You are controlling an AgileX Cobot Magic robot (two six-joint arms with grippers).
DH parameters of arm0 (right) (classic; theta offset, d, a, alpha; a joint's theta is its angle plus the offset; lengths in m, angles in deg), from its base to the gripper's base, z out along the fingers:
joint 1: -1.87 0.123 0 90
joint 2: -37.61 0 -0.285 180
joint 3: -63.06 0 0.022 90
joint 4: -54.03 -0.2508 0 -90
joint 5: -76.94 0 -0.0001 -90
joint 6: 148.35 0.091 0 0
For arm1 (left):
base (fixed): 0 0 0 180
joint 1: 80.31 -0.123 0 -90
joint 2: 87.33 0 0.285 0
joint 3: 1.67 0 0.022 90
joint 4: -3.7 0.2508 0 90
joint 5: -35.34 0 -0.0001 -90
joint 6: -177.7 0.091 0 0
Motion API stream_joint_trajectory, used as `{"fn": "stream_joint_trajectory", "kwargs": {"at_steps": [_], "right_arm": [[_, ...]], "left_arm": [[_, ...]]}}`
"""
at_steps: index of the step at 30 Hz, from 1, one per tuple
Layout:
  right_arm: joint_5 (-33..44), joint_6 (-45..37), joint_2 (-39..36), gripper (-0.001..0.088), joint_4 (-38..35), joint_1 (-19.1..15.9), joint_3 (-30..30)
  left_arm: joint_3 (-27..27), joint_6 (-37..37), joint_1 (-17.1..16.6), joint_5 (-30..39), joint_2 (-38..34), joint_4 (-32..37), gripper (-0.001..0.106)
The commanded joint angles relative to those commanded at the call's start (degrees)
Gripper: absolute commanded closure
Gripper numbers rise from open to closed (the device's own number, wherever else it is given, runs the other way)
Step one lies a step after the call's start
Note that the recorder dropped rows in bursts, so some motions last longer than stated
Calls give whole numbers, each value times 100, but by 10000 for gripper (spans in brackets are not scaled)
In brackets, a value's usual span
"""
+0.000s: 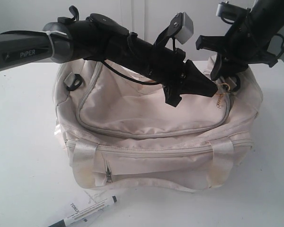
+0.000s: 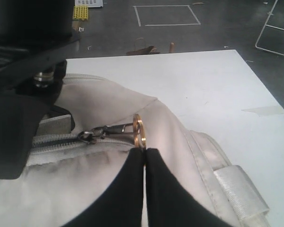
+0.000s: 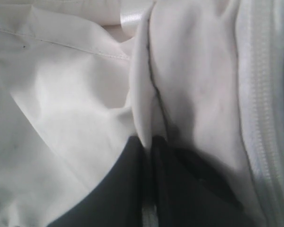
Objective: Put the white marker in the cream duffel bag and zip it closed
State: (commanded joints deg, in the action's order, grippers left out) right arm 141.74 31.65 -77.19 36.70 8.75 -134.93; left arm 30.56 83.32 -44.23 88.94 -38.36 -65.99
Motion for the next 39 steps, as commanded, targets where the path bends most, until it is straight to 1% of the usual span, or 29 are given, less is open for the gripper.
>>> {"fn": "stream_joint_trajectory", "kwargs": {"at_steps": [7, 12, 20, 25, 33, 36, 39], "right_arm": [[-47, 0, 22, 868, -82, 0, 0], [-117, 0, 65, 868, -91, 0, 0], [-226, 114, 89, 868, -106, 0, 0], [-237, 169, 163, 868, -106, 0, 0], [-254, 169, 186, 868, -106, 0, 0], [-281, 169, 183, 868, -106, 0, 0], [-318, 169, 183, 868, -106, 0, 0]], "left_arm": [[0, -13, 0, 0, -10, 0, 1053], [0, -361, 0, 21, -10, 0, 1053], [0, -552, 0, 388, -10, 0, 1053], [0, -632, 0, 398, 25, 0, 1053], [0, -621, 22, 348, 322, 404, 1053], [0, -621, 173, 272, 370, 744, 1053], [0, -634, 352, -13, 396, 1200, 1053]]}}
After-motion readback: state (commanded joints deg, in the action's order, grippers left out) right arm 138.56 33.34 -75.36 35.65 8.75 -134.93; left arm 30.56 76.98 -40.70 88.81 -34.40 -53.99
